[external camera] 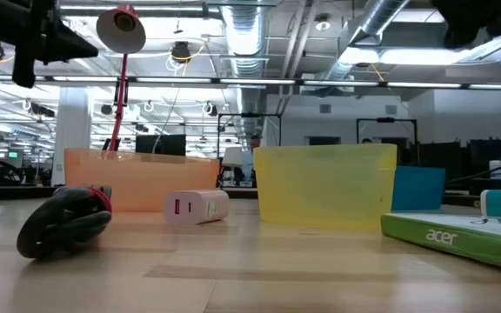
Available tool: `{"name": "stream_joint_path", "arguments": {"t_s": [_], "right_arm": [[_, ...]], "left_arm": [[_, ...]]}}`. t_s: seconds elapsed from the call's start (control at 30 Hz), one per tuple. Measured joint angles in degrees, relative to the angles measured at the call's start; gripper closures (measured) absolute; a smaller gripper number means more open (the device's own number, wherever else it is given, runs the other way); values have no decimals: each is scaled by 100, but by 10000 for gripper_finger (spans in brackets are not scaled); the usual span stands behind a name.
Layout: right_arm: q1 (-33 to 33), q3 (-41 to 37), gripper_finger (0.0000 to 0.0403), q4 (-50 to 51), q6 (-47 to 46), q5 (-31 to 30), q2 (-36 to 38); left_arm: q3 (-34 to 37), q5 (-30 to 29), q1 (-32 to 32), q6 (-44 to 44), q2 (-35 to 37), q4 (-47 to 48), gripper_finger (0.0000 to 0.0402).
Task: Pick and place items into bin
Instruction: Put the blue charger adapter into the blue bin
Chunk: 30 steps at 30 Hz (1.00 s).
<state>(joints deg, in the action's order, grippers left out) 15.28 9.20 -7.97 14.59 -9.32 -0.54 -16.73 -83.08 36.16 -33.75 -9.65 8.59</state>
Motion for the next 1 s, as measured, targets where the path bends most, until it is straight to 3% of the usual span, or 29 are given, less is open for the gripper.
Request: {"name": "stream_joint_path", "arguments": {"t_s": [0.23,0.3,0.4,0.5,0.63,0.77,1.0], "right_arm": [[-80,1,175,174,-596,13,-465],[-79,61,175,-37,-513,-152,-782],[-80,438,175,-302,-500,-295,-1313],[-75,966,175,111,-1023,-296,-1878],[-69,1786,175,1699,-2217,-544,-2762],[-82,2824,175,3832,-3662,-716,-3816],[-76,4642,176,7121,-7167,-371,-5491]], "left_arm": [[2,-51,-138,538,-11,-568,401],[2,409,-262,1334,-107,-1349,401],[2,1460,-494,3328,-528,-3219,401],[-3,2278,-644,4897,-877,-4775,401],[-7,2369,-738,5578,-1270,-5066,402],[-7,2388,-842,5460,-1585,-5045,401],[-4,2289,-869,5712,-1668,-5013,401]]}}
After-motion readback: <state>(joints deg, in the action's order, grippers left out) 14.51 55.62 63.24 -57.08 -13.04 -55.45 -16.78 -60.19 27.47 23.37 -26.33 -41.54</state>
